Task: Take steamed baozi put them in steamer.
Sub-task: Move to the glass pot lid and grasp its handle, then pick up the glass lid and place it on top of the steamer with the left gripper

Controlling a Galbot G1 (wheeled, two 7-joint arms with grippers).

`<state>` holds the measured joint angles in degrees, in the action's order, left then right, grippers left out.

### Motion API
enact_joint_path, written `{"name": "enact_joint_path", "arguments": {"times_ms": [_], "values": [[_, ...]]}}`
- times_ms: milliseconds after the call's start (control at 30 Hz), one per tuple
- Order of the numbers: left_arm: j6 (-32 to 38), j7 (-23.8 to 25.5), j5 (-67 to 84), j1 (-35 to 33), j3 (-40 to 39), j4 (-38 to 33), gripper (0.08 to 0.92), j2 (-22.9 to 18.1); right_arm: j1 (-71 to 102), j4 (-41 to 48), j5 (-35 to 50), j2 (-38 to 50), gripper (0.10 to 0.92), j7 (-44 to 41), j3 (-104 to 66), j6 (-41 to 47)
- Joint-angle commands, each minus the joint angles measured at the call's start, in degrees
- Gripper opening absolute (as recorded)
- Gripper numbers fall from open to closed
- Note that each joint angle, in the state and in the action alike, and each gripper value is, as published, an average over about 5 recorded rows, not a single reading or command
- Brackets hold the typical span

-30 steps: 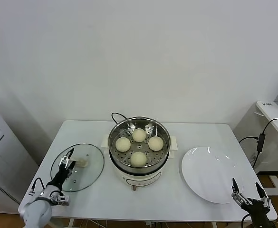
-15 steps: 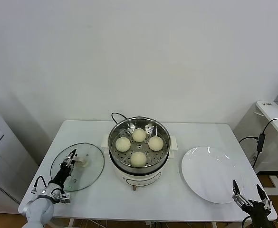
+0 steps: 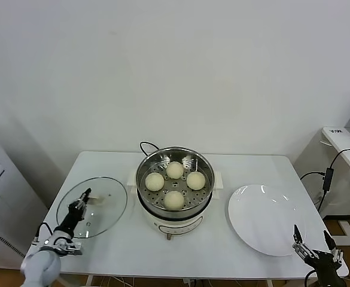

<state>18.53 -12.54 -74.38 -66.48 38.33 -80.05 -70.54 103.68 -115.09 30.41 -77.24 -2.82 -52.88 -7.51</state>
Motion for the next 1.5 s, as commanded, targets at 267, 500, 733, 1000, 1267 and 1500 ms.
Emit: {"name": "enact_joint_path", "arguments": {"times_ms": [267,500,733,1000,1267,1500], "values": [[-33.1,16.0,28.6,-3.0,-9.4,-35.3,0.12,20.2,-0.9,1.6,-0.1,1.1,0.823,-5.0,-0.2,2.3],[-49.9,19.7,19.7,2.4,-32.5,-42.9,0.12,17.2,-1.4,3.0,-0.5,-0.1,0.823,-6.3,-1.1,2.5],[-54.2,21.9,10.2,12.9,-45.1,-37.5,0.12,8.0,-0.3,3.6,-1.6,-1.3,0.823,-6.5,-3.0,2.4],[-61.5,24.3,7.9,21.3,-56.6,-31.9,0.12,2.8,0.2,4.3,-2.0,-2.1,0.823,-6.4,-4.1,2.1],[-63.5,24.4,5.1,24.7,-61.7,-25.3,0.12,-2.2,1.1,4.2,-2.7,-2.8,0.823,-6.6,-4.4,1.5],[-63.5,24.2,3.3,26.2,-62.0,-21.1,0.12,-2.8,1.7,4.0,-2.3,-2.9,0.823,-7.0,-5.4,1.0]]}}
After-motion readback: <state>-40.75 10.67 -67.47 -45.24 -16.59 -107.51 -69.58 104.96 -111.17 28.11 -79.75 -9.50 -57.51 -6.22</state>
